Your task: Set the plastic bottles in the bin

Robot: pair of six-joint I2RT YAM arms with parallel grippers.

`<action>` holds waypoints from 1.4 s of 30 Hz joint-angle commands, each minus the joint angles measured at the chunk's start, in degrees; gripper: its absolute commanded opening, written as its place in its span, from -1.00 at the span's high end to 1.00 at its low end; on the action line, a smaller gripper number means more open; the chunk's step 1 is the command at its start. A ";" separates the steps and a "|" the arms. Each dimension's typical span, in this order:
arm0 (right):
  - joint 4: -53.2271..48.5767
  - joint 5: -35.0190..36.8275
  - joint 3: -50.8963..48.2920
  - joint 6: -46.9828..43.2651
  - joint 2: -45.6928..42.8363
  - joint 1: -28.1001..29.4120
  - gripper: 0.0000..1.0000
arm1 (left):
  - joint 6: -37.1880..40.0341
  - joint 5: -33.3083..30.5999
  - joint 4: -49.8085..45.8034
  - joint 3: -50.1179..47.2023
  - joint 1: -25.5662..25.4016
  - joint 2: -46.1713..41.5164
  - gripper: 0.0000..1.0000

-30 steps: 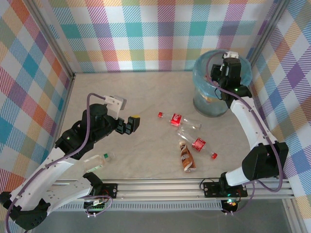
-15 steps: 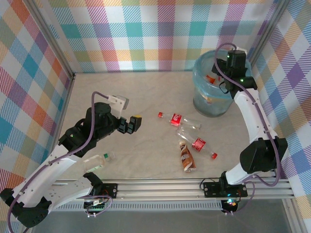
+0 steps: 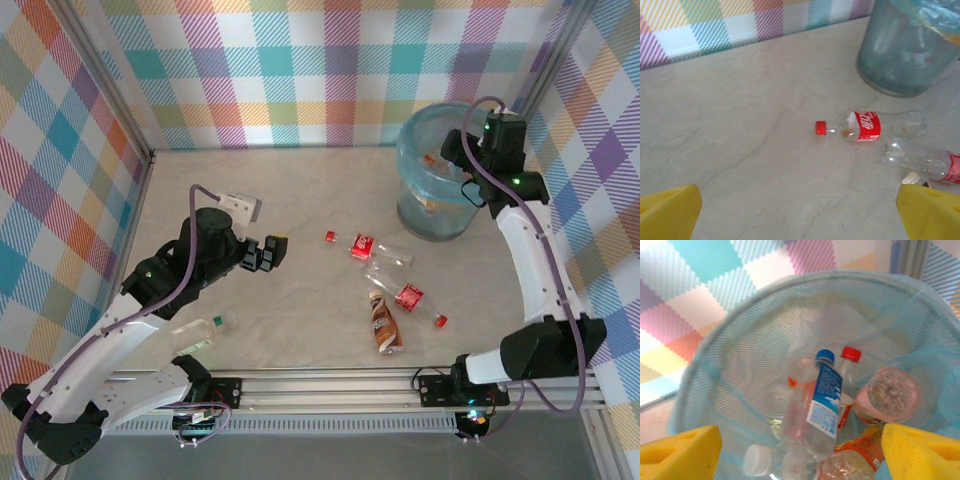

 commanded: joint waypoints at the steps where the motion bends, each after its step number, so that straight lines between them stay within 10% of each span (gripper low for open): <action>1: -1.84 -4.61 -0.04 -0.36 -4.10 0.92 -0.64 | -5.96 -5.96 -7.77 3.36 0.42 1.47 -1.00; 10: -1.70 -7.93 -1.50 -5.95 -11.80 6.69 -0.58 | -25.12 -4.08 -30.64 8.55 4.50 8.28 -0.98; 19: -0.44 -11.30 -3.14 -9.71 -11.94 13.07 -0.58 | -45.01 10.64 -29.26 -3.77 13.96 1.39 -0.96; 31: 2.72 -16.71 -8.49 -8.69 -10.55 14.45 -0.59 | -77.63 13.06 -34.72 -15.55 18.79 -4.24 -1.00; 42: 4.46 -18.07 -11.89 -9.88 -9.61 14.51 -0.63 | -79.85 14.47 -32.34 -23.86 35.18 -5.99 -1.00</action>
